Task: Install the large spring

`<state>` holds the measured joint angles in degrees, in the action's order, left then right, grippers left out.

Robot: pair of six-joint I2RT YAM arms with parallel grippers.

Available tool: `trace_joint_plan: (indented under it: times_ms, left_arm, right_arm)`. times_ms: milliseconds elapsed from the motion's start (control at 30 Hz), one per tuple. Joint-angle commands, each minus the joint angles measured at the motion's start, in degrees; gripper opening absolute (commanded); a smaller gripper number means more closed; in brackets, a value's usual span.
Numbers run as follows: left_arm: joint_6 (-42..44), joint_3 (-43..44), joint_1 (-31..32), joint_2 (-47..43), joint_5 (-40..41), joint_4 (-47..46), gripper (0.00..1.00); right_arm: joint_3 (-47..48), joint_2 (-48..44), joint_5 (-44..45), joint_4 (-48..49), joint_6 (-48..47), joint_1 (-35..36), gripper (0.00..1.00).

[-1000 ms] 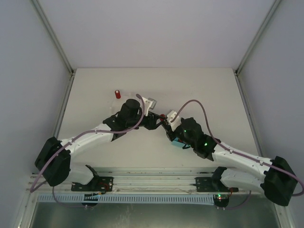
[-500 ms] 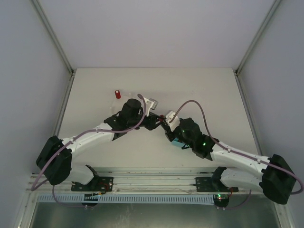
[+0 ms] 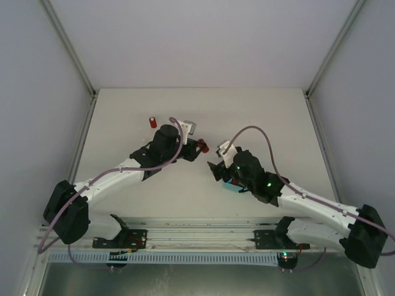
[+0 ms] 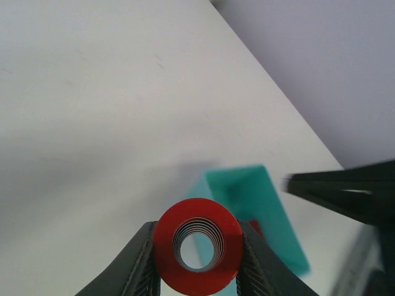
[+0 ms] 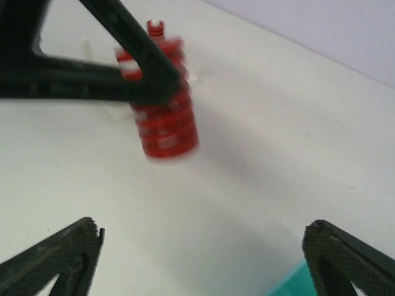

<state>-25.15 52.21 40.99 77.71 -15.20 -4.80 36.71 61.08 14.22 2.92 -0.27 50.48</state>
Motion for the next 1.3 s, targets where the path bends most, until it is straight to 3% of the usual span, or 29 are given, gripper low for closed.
trace_joint_plan:
  times_ms: [0,233,500,800,1267]
  left_arm:
    - [2.2,2.6,-2.5,-2.3,11.8,-0.2,0.00]
    - [4.9,0.8,-6.9,-0.8,26.9,-4.3,0.00]
    - [9.8,6.3,-10.8,9.2,37.1,-4.8,0.00]
    - [11.3,11.3,-14.0,17.9,38.1,-6.7,0.00]
    - [10.4,16.3,-18.1,25.3,33.0,-6.1,0.00]
  right_arm:
    - [2.5,-5.2,6.4,-7.5,6.1,0.3,0.97]
    - [0.6,-8.5,20.9,-9.8,9.7,-0.9,0.99]
    - [-2.9,-11.4,22.4,-9.1,11.1,-3.1,0.99]
    - [-4.8,-12.1,20.5,-7.7,12.7,-4.0,0.99]
    - [-4.7,-11.0,20.6,-7.5,12.0,-4.3,0.99]
